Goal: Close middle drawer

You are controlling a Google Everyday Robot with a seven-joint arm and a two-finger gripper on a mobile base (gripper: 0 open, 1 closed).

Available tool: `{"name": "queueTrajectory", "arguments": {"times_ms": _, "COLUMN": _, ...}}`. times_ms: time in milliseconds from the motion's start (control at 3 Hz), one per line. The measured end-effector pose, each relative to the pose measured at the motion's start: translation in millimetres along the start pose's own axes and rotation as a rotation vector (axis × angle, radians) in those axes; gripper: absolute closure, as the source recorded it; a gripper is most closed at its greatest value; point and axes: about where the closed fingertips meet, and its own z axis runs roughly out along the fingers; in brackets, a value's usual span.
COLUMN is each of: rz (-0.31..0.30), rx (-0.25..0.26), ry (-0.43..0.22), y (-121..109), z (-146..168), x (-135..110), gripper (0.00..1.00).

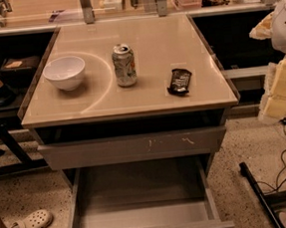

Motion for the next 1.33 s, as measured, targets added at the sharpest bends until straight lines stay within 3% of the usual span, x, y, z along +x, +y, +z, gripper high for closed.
{"name": "queueTrajectory", "arguments": {"times_ms": 333, "rz": 0.000, "rx": 0.000, "ry": 0.000, "y": 0.0, "z": 0.0, "x": 0.0, "gripper": 0.00}}
{"name": "queueTrajectory", "arguments": {"times_ms": 667, "rz": 0.000, "rx": 0.000, "ry": 0.000, "y": 0.0, "z": 0.0, "x": 0.0, "gripper": 0.18}}
{"name": "queueTrajectory", "arguments": {"times_ms": 1333, "rz": 0.000, "rx": 0.000, "ry": 0.000, "y": 0.0, "z": 0.0, "x": 0.0, "gripper": 0.64}}
